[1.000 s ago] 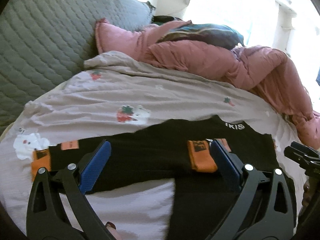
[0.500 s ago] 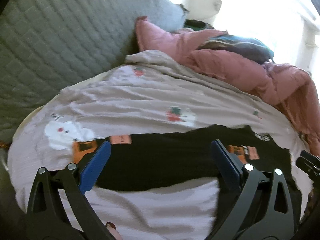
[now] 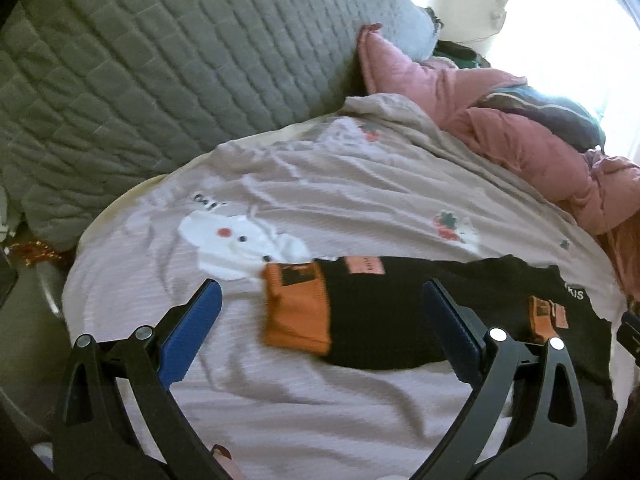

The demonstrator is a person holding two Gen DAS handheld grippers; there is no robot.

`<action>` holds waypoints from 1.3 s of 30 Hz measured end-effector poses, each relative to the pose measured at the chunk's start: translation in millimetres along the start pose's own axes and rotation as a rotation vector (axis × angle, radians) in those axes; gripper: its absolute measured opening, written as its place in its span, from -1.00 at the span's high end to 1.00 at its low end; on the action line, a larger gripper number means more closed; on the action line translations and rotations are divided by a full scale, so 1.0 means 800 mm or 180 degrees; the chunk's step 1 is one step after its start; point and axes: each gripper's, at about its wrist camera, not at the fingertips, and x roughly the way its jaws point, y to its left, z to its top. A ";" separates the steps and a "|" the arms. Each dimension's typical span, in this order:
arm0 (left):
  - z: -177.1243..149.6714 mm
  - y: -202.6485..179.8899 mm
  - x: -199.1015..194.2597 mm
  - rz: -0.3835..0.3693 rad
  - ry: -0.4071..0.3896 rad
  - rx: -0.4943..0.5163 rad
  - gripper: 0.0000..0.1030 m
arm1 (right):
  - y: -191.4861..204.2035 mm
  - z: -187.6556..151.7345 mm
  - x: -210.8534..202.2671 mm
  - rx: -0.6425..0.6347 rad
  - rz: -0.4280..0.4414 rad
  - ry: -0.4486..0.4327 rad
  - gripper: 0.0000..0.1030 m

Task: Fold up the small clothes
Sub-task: 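Move the left tool to the other sleeve's orange cuff, then close the left tool on the orange cuff and lift the sleeve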

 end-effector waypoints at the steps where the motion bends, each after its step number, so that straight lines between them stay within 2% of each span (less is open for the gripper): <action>1: 0.000 0.006 0.001 -0.0003 0.0021 -0.0025 -0.81 | 0.006 0.001 0.004 -0.0026 0.0029 0.0008 -0.86; 4: -0.004 0.018 0.006 -0.0020 0.0102 -0.0074 -0.81 | 0.021 0.001 0.012 -0.0068 0.0103 0.0044 -0.86; 8: -0.012 0.025 0.015 -0.0285 0.0244 -0.0200 -0.65 | 0.041 -0.005 0.024 -0.0168 0.0188 0.0106 -0.86; 11: -0.017 0.024 0.022 -0.0437 0.0350 -0.0257 -0.33 | 0.052 -0.010 0.035 -0.0198 0.0238 0.0178 -0.86; 13: -0.022 0.024 0.029 -0.0537 0.0457 -0.0316 0.08 | 0.056 -0.015 0.040 -0.0202 0.0261 0.0210 -0.86; 16: -0.032 0.022 0.042 -0.0548 0.0613 -0.0356 0.45 | 0.054 -0.018 0.045 -0.0164 0.0270 0.0239 -0.86; 24: -0.044 0.027 0.072 -0.0516 0.0900 -0.0524 0.45 | 0.033 -0.028 0.054 0.0024 0.0230 0.0283 -0.86; 26: -0.045 0.031 0.081 -0.0535 0.0956 -0.0609 0.41 | 0.028 -0.033 0.059 0.0068 0.0216 0.0311 -0.86; 29: -0.044 0.032 0.092 -0.0575 0.1003 -0.0713 0.24 | 0.023 -0.037 0.063 0.0110 0.0218 0.0332 -0.86; 32: -0.041 0.030 0.099 -0.0571 0.0985 -0.0788 0.15 | 0.022 -0.039 0.063 0.0118 0.0211 0.0335 -0.86; 36: -0.038 0.030 0.103 -0.0563 0.0920 -0.0877 0.15 | 0.015 -0.040 0.061 0.0166 0.0199 0.0317 -0.86; 38: -0.037 0.032 0.105 -0.0567 0.0868 -0.0957 0.16 | 0.010 -0.040 0.061 0.0200 0.0189 0.0316 -0.86; 39: -0.037 0.033 0.105 -0.0560 0.0835 -0.0993 0.26 | 0.007 -0.040 0.060 0.0217 0.0183 0.0311 -0.86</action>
